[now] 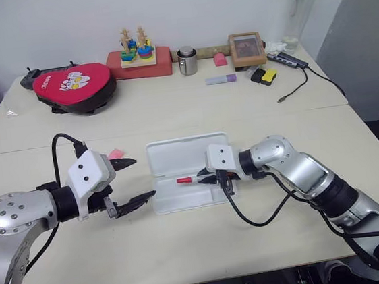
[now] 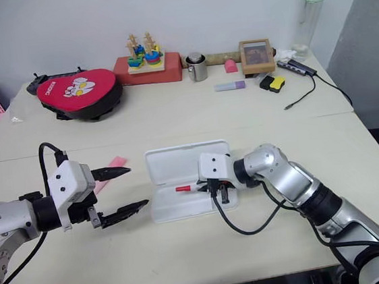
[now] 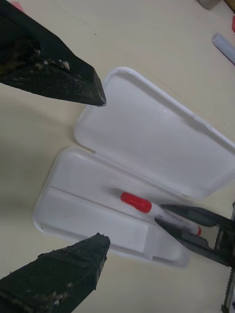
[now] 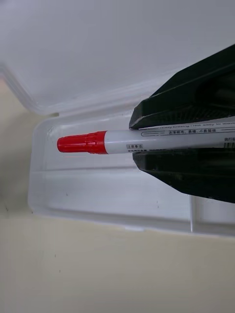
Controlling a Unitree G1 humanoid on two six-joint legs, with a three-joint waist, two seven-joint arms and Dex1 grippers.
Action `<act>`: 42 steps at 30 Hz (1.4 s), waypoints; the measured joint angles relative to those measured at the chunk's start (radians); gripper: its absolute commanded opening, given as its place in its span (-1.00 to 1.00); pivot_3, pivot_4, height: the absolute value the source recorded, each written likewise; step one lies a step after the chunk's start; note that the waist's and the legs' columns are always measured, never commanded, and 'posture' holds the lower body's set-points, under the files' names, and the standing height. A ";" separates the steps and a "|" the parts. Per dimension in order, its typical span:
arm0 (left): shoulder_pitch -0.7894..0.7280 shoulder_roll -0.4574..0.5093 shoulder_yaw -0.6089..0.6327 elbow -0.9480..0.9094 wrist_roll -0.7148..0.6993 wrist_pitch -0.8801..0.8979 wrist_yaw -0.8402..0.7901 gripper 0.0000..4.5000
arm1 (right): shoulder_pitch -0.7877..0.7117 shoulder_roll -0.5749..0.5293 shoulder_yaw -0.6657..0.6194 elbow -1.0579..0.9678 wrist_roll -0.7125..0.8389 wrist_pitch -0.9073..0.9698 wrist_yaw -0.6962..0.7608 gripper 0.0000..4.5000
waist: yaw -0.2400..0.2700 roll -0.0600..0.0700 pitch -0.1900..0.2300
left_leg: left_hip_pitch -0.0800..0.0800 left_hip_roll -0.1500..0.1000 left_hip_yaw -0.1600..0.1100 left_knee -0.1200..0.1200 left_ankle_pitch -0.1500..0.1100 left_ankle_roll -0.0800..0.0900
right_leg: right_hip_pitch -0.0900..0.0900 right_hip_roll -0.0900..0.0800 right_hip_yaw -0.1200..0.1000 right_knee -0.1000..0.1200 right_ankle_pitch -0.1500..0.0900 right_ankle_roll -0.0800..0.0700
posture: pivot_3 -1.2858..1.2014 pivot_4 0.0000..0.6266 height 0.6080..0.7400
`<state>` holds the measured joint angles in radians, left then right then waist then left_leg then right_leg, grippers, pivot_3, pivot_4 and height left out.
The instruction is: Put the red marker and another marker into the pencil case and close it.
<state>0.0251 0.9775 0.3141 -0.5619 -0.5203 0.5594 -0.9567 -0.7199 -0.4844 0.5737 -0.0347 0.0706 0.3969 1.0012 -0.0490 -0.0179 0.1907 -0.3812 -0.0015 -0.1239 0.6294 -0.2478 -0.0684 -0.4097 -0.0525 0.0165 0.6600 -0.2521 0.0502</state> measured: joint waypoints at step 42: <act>0.069 -0.144 0.113 0.298 0.098 -0.012 0.188 1.00 | 0.009 -0.217 -0.334 -0.365 0.304 0.371 0.141 0.61 | 0.002 0.000 0.000 | 0.001 0.000 -0.001 0.001 0.000 0.000 | 0.001 0.000 0.000 0.002 0.000 0.000 | 0.03 -0.52 1.00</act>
<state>0.0944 0.8337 0.4273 -0.2636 -0.4219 0.5474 -0.7684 -0.7111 -0.7010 0.2398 -0.3993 0.3748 0.7681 1.1426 -0.0470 -0.0180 0.1906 -0.3801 -0.0015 -0.1244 0.6306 -0.2478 -0.0682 -0.4090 -0.0521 0.0163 0.6622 -0.2523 0.0505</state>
